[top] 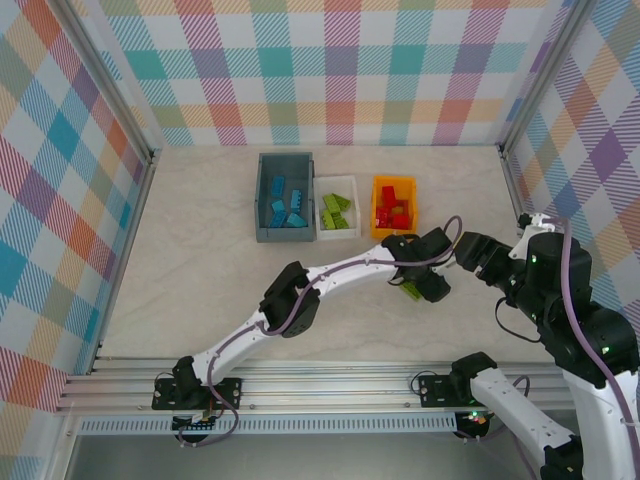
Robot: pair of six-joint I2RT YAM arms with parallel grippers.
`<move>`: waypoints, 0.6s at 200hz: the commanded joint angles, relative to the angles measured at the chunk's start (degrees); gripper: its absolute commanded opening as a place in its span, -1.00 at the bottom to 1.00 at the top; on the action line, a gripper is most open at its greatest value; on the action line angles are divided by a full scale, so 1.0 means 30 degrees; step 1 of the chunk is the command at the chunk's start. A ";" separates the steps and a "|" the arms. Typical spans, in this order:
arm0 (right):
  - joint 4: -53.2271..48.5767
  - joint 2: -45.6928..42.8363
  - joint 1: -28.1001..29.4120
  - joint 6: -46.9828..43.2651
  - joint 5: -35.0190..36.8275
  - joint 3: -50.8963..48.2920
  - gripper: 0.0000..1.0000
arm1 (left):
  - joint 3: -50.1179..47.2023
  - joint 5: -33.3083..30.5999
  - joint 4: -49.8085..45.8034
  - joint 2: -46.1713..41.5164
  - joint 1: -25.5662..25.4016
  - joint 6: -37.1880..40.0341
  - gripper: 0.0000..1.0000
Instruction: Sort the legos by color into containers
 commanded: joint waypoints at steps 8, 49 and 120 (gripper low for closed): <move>0.0067 0.0041 0.0077 0.0136 -0.0237 0.0109 0.50 | 0.1109 -0.0262 -0.0418 0.0777 -0.0326 0.0587 0.46; 0.0220 -0.0016 0.0077 0.0283 -0.0383 -0.0254 0.49 | 0.1269 -0.1616 -0.0504 0.1244 -0.0803 0.0916 0.16; 0.0468 0.0180 0.0077 0.0040 -0.0821 -0.0326 0.43 | 0.1034 -0.3665 0.0056 -0.0713 -0.0811 -0.0892 -0.26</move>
